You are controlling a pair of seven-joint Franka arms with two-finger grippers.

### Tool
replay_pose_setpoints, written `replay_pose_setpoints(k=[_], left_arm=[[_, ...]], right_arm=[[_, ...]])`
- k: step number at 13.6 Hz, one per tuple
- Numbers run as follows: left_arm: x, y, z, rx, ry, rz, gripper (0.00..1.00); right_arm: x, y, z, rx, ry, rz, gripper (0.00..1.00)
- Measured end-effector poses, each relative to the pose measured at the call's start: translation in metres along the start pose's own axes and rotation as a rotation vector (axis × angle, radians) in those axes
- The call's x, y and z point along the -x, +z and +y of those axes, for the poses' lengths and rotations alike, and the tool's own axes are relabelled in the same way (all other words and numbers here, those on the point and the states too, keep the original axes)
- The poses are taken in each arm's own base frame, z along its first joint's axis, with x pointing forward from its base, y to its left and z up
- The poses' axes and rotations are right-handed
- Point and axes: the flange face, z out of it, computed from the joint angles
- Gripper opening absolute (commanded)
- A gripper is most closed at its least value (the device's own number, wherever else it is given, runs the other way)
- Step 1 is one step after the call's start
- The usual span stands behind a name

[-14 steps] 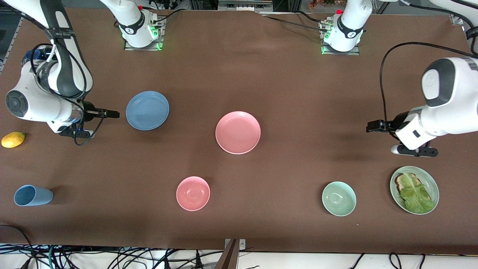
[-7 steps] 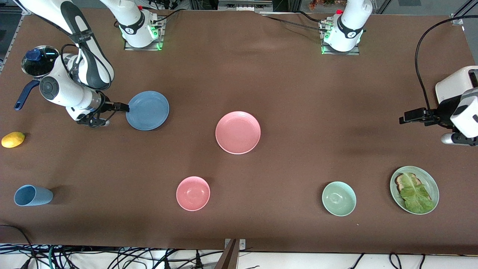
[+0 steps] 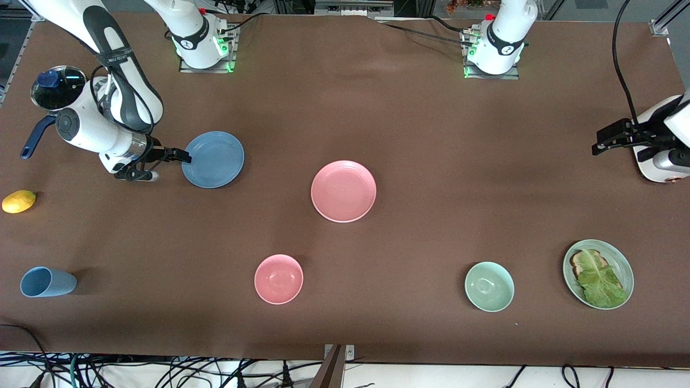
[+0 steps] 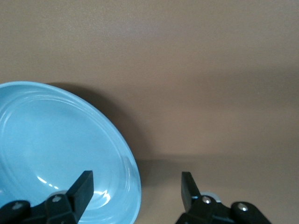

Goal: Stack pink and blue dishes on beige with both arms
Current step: 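Grasp the blue plate rim with the right gripper and lift it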

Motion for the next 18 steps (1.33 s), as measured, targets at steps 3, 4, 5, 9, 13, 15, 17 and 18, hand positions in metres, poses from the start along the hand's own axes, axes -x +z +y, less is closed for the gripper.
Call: replay_pose_setpoints(k=[3,4,5,9,13,15,17,18], left_arm=[[0.02,-0.006,0.003,0.017,0.001,-0.08,1.0],[0.021,-0.006,0.004,0.018,0.004,-0.085,1.0],[0.021,-0.006,0.005,0.018,0.009,-0.085,1.0],[0.02,-0.019,0.011,0.012,0.011,-0.058,1.0],[0.02,-0.02,0.012,0.006,-0.17,-0.056,1.0],[0.02,-0.02,0.011,0.006,-0.161,-0.056,1.0],[0.02,-0.02,0.01,0.007,-0.138,-0.055,1.0],[0.02,-0.021,0.009,0.008,-0.135,-0.055,1.0]], right_arm=[[0.0,0.005,0.001,-0.006,-0.026,-0.003,0.38],[0.0,0.007,0.002,-0.005,-0.028,-0.002,0.34],[0.0,0.01,0.003,-0.003,-0.028,-0.003,0.25],[0.0,0.015,0.004,-0.006,-0.039,-0.011,0.0],[-0.002,0.009,0.003,-0.019,-0.037,0.005,0.0],[-0.01,-0.001,-0.002,-0.037,-0.043,-0.009,0.0],[-0.024,-0.026,-0.015,-0.086,-0.055,-0.042,0.0],[-0.032,-0.045,-0.023,-0.109,-0.056,-0.056,0.0]])
